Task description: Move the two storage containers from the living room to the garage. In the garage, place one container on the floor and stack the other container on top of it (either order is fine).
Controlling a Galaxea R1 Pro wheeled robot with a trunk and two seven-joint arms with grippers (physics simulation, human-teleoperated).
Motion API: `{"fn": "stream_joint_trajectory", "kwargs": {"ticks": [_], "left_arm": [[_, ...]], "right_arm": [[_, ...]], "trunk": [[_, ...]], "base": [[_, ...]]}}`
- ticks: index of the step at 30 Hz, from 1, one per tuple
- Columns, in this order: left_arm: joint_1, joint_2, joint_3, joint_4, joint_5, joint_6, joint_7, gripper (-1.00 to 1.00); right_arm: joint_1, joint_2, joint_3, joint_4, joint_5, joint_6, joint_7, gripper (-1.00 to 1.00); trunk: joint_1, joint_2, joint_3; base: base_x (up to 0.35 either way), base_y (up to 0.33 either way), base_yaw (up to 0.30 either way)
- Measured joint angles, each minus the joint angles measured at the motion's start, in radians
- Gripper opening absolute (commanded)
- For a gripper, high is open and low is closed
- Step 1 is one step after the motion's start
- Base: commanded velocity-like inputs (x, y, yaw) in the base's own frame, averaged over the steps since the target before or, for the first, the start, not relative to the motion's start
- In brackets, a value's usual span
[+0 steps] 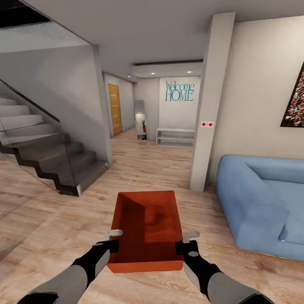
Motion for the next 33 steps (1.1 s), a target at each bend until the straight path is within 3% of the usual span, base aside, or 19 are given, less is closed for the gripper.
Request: {"fn": "stream_joint_trajectory", "kwargs": {"ticks": [33], "left_arm": [[0.0,0.0,0.0,0.0,0.0,0.0,0.0,-1.0]], "right_arm": [[0.0,0.0,-0.001,0.0,0.001,0.001,0.001,-1.0]], "trunk": [[0.0,0.0,0.0]], "base": [[0.322,0.0,0.0]]}}
